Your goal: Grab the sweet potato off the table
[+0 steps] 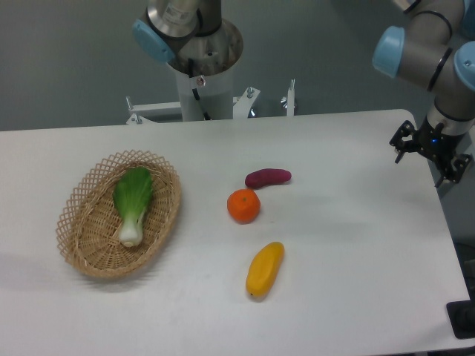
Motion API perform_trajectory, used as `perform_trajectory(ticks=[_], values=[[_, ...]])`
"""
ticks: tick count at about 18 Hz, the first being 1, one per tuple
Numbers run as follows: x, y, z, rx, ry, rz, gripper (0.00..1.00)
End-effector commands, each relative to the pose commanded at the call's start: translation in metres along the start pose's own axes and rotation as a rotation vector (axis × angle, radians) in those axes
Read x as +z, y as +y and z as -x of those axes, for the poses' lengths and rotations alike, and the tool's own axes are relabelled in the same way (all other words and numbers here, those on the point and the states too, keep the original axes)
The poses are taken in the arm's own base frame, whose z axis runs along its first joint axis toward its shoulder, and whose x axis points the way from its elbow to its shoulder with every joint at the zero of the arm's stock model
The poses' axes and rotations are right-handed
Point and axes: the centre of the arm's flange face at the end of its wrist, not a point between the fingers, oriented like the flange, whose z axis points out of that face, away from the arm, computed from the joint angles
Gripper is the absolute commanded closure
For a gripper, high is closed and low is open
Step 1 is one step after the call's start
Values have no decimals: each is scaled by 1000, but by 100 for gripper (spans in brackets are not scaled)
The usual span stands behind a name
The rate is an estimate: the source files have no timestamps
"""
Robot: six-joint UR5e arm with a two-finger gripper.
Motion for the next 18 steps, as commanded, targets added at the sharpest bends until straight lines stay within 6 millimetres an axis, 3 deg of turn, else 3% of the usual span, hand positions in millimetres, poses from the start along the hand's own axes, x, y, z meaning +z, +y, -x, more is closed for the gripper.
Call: perform_trajectory(ticks=[6,9,13,15,18], values=[[1,-3,-2,0,6,-4,0],[1,-19,-8,-34,13,-8,0],[7,-59,-23,-97,31,-13,0],[9,-102,-31,-97,38,-11,0],[10,-128,-39,-164,45,-16,0]])
